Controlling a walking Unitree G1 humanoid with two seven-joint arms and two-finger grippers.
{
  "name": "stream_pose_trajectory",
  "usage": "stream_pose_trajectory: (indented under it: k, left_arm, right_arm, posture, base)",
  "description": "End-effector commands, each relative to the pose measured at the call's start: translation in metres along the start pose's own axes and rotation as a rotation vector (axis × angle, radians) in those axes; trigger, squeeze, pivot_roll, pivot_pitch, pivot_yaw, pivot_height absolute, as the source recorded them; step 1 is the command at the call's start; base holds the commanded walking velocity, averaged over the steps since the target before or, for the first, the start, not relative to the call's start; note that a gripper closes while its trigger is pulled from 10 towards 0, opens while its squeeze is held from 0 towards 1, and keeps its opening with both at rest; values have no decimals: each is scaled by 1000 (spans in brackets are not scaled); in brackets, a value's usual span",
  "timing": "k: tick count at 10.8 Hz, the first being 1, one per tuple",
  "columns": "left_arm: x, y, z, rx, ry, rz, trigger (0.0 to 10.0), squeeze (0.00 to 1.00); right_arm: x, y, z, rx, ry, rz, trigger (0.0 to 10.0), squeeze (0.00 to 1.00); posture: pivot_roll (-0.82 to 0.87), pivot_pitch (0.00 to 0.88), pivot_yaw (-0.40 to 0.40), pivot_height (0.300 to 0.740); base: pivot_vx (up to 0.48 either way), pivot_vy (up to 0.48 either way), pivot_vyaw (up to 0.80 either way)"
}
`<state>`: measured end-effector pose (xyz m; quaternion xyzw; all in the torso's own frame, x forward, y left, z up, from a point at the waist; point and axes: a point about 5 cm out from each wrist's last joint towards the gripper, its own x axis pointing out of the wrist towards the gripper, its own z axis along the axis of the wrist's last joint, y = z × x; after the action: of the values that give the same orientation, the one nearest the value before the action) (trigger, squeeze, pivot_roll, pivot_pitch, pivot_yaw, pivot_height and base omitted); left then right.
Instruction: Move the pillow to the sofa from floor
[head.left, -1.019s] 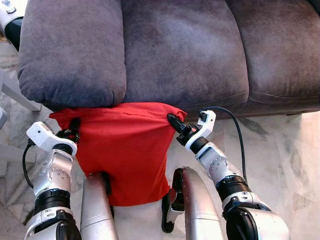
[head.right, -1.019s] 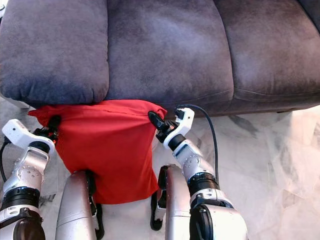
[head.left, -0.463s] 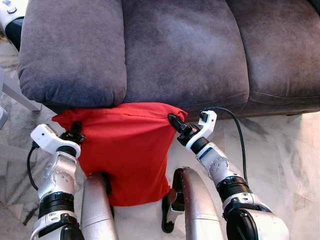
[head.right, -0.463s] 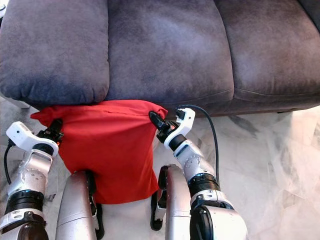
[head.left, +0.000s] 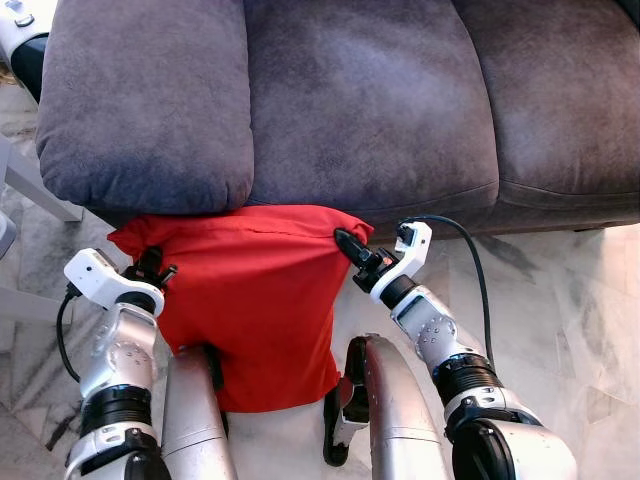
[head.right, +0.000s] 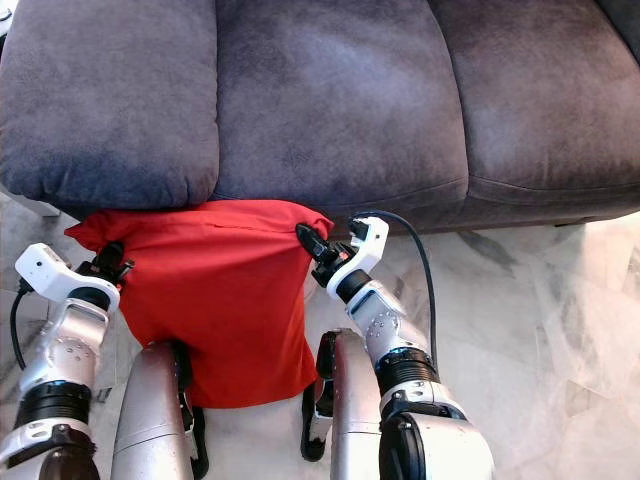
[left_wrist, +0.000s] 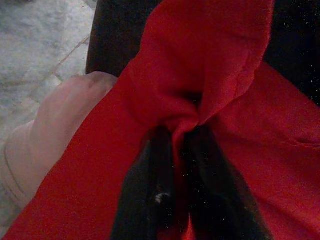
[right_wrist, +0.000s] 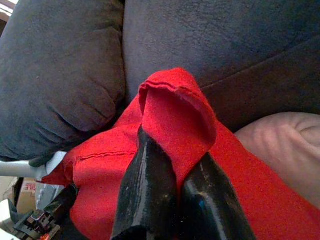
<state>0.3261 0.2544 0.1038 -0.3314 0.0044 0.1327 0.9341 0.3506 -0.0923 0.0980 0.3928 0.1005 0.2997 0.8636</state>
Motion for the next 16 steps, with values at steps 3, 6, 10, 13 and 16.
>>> stream_pose_trajectory:
  k: [3, 6, 10, 13, 16]
  left_arm:
    - [-15, 0, -19, 159, 30, -8, 10000, 0]
    - [-33, -6, -24, 299, 6, -57, 10000, 0]
    - [-52, -19, -8, 515, -137, -98, 10000, 0]
    - [-57, -22, -6, 540, -173, -100, 10000, 0]
    - [-64, -24, -17, 670, -181, -135, 10000, 0]
  right_arm:
    - [-7, -8, -10, -134, 59, -75, 10000, 0]
    - [-21, -18, -3, -332, 28, -186, 10000, 0]
    - [-50, -26, 15, -593, -131, -364, 10000, 0]
    - [-56, -22, 26, -626, -226, -416, 10000, 0]
    - [-73, -23, 30, -647, -320, -496, 10000, 0]
  posture:
    - [157, 394, -175, 592]
    - [162, 354, -166, 592]
    - [165, 284, -154, 592]
    - [156, 246, -147, 592]
    - [141, 225, -133, 592]
  base:
    - [0, 0, 0]
    - [0, 0, 0]
    - [0, 0, 0]
    - [0, 0, 0]
    - [0, 0, 0]
